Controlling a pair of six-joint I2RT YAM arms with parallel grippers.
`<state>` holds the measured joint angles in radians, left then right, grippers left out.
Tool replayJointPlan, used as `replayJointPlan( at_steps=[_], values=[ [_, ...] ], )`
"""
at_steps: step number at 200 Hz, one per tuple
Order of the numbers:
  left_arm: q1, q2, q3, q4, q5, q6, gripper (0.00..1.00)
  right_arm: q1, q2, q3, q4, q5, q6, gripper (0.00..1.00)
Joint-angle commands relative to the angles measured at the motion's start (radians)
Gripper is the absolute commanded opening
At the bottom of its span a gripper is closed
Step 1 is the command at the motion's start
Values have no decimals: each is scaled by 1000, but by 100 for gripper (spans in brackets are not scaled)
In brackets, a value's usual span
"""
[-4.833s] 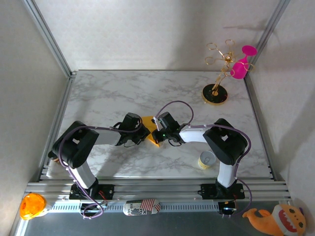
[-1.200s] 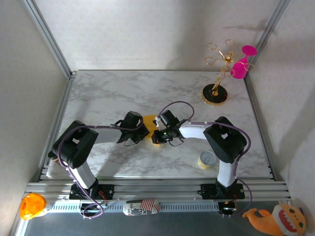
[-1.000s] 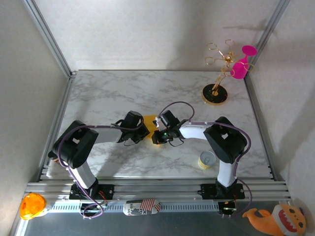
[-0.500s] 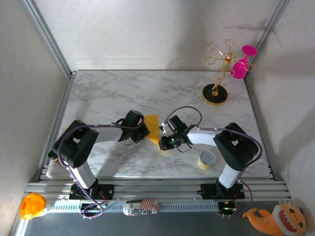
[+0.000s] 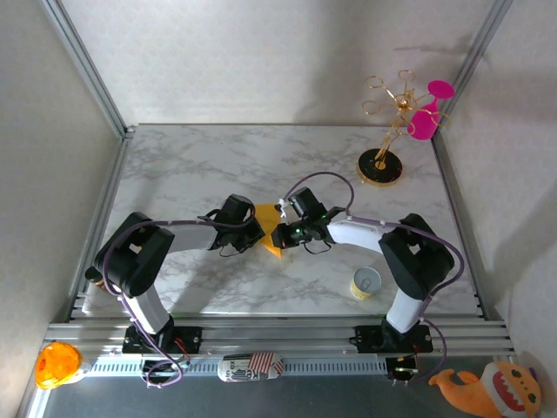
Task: Fold a paper plane with a square sheet of paper (pick it up from the middle)
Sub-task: Third fold the triangle at the center of the table.
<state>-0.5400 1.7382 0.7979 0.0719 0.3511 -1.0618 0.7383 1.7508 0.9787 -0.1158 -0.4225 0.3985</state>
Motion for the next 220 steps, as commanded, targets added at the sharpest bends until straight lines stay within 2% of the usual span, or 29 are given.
replayJointPlan(
  at_steps=[1,55,94,119,185,220],
  values=[
    [-2,29,0,-103,-49,-3,7,22,49,26,-8,0,14,7],
    [-3,10,23,-91,-31,1,8,23,89,10,-33,57,19,6],
    [-4,-70,32,3,34,23,18,24,117,4,-59,89,22,6],
    [-12,-106,-4,25,34,39,20,23,134,3,-71,100,26,5],
    [-69,-74,-51,53,22,58,8,23,150,1,-96,114,38,4],
    [-75,-46,-55,68,35,67,7,23,148,1,-107,121,39,4]
  ],
)
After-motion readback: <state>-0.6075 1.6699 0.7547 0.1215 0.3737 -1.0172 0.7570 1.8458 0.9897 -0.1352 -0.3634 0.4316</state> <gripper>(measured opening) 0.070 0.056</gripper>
